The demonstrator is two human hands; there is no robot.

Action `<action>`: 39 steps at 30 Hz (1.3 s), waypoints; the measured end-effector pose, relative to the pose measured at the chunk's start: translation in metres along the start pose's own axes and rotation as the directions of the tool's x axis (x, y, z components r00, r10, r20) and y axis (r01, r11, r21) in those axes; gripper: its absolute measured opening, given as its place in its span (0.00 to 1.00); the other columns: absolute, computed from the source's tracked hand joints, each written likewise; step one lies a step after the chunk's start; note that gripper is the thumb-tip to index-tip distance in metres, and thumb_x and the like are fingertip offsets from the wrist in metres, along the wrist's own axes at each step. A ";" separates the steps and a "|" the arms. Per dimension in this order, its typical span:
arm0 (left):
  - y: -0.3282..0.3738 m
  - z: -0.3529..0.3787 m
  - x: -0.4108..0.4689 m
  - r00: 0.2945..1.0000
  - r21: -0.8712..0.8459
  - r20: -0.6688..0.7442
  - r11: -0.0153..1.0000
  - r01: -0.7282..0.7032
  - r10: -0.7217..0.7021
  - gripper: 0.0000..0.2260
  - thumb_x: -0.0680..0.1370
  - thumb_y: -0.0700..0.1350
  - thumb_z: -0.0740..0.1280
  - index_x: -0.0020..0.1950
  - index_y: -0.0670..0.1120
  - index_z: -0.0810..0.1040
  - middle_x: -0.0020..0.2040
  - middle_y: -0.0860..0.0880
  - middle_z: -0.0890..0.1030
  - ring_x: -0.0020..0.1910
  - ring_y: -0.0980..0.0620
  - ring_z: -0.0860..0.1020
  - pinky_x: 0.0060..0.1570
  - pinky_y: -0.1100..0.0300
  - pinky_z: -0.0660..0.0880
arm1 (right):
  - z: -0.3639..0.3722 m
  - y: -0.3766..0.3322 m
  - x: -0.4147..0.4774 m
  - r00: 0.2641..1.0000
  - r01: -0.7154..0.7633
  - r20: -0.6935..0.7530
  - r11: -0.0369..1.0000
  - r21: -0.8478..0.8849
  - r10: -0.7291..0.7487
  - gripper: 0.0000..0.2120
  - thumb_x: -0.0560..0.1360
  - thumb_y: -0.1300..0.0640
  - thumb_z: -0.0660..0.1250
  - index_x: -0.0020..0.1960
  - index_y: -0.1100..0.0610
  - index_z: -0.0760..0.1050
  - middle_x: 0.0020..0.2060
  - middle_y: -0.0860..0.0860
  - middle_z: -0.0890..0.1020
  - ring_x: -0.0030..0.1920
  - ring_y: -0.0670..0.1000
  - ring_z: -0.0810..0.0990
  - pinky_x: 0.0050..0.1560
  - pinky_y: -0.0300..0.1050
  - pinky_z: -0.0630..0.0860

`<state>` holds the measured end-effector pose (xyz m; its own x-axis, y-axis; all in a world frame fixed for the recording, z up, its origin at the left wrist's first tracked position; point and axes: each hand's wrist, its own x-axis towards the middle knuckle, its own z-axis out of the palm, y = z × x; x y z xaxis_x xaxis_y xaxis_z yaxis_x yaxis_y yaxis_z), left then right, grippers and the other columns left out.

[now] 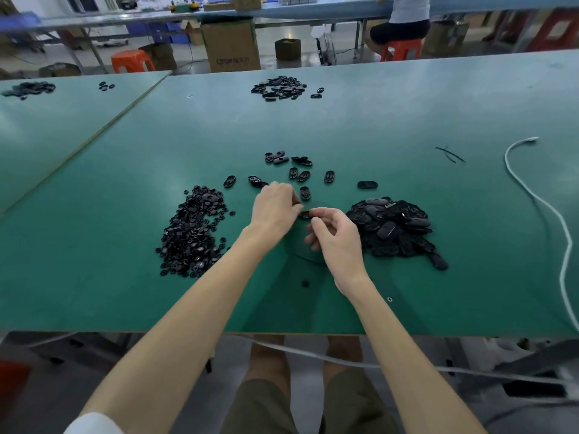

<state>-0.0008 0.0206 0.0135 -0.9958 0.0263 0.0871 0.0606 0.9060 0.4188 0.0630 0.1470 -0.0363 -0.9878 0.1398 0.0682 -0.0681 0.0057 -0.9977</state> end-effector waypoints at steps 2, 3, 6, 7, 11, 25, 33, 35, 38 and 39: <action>-0.007 0.003 -0.005 1.000 0.044 -0.009 0.999 -0.028 0.029 0.09 0.82 0.46 0.69 0.59 0.45 0.84 0.58 0.42 0.80 0.60 0.43 0.76 0.64 0.50 0.72 | 0.000 0.000 0.000 1.000 -0.003 -0.001 1.000 0.000 0.003 0.07 0.83 0.65 0.64 0.58 0.59 0.79 0.42 0.52 0.84 0.34 0.44 0.82 0.35 0.38 0.77; -0.008 0.005 -0.007 0.998 0.066 -0.028 0.997 -0.048 0.050 0.09 0.82 0.46 0.68 0.60 0.46 0.84 0.58 0.43 0.80 0.60 0.43 0.76 0.64 0.51 0.70 | -0.001 0.000 0.000 1.000 -0.002 -0.003 1.000 -0.004 0.002 0.07 0.83 0.65 0.64 0.58 0.59 0.79 0.42 0.52 0.84 0.34 0.44 0.82 0.35 0.39 0.77; -0.010 0.007 -0.011 0.994 0.104 -0.060 0.991 -0.087 0.093 0.10 0.83 0.44 0.67 0.62 0.47 0.84 0.59 0.43 0.79 0.61 0.43 0.75 0.64 0.52 0.68 | -0.001 -0.001 -0.001 1.000 0.002 -0.004 1.000 -0.009 -0.002 0.07 0.83 0.65 0.64 0.57 0.59 0.80 0.42 0.52 0.84 0.34 0.44 0.82 0.35 0.39 0.77; -0.010 0.006 -0.012 0.993 0.106 -0.063 0.990 -0.091 0.098 0.10 0.82 0.44 0.67 0.62 0.48 0.84 0.59 0.44 0.79 0.62 0.43 0.75 0.64 0.52 0.68 | -0.001 -0.001 -0.001 1.000 0.002 -0.004 1.000 -0.008 -0.002 0.07 0.83 0.65 0.64 0.57 0.59 0.80 0.42 0.52 0.84 0.34 0.44 0.82 0.35 0.39 0.77; -0.014 0.007 -0.015 0.989 0.129 -0.071 0.985 -0.116 0.126 0.12 0.83 0.47 0.66 0.63 0.48 0.84 0.60 0.44 0.77 0.63 0.44 0.73 0.64 0.53 0.67 | -0.001 0.000 -0.001 1.000 0.000 -0.005 1.000 -0.013 0.000 0.07 0.83 0.65 0.64 0.57 0.59 0.80 0.42 0.52 0.84 0.35 0.44 0.83 0.36 0.38 0.77; -0.032 0.006 -0.041 0.987 -0.221 -0.092 0.964 -0.151 0.133 0.08 0.83 0.43 0.66 0.57 0.45 0.83 0.51 0.48 0.81 0.48 0.52 0.79 0.52 0.60 0.76 | -0.004 0.002 0.000 1.000 0.029 -0.011 0.999 0.027 -0.029 0.07 0.82 0.61 0.69 0.59 0.53 0.79 0.48 0.51 0.83 0.43 0.47 0.85 0.40 0.38 0.79; -0.041 -0.009 -0.052 0.974 -0.367 0.007 0.906 -0.209 0.228 0.06 0.82 0.45 0.69 0.57 0.48 0.84 0.48 0.56 0.85 0.43 0.60 0.81 0.46 0.70 0.74 | -0.003 0.003 0.000 0.999 0.027 0.030 1.000 0.001 -0.027 0.01 0.80 0.62 0.72 0.50 0.58 0.83 0.39 0.51 0.87 0.38 0.47 0.84 0.38 0.39 0.78; -0.050 -0.018 -0.048 0.983 -0.246 -0.040 0.952 -0.183 0.179 0.08 0.83 0.47 0.68 0.59 0.48 0.83 0.52 0.54 0.84 0.45 0.57 0.81 0.50 0.63 0.76 | -0.003 0.002 -0.001 1.000 0.021 0.022 1.000 0.020 -0.021 0.02 0.80 0.62 0.72 0.51 0.60 0.82 0.38 0.52 0.86 0.36 0.46 0.83 0.37 0.38 0.78; -0.073 -0.035 -0.039 0.988 -0.010 -0.140 0.997 -0.074 0.072 0.07 0.83 0.44 0.67 0.58 0.45 0.82 0.55 0.49 0.81 0.47 0.51 0.80 0.52 0.55 0.78 | -0.003 0.002 -0.001 0.999 0.018 0.026 0.999 0.034 -0.019 0.02 0.80 0.64 0.71 0.52 0.61 0.82 0.39 0.54 0.86 0.36 0.45 0.84 0.37 0.37 0.78; -0.082 -0.040 -0.036 0.985 0.035 -0.167 0.999 -0.027 0.033 0.06 0.83 0.43 0.66 0.57 0.45 0.82 0.55 0.48 0.80 0.48 0.48 0.80 0.52 0.52 0.77 | -0.003 0.002 -0.001 0.999 0.017 0.029 0.999 0.038 -0.018 0.02 0.80 0.64 0.71 0.52 0.61 0.82 0.40 0.54 0.86 0.37 0.45 0.84 0.37 0.37 0.78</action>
<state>0.0328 -0.0712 0.0122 -0.9680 -0.0150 0.2506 0.0852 0.9193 0.3841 0.0640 0.1498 -0.0381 -0.9901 0.1110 0.0859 -0.0898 -0.0299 -0.9955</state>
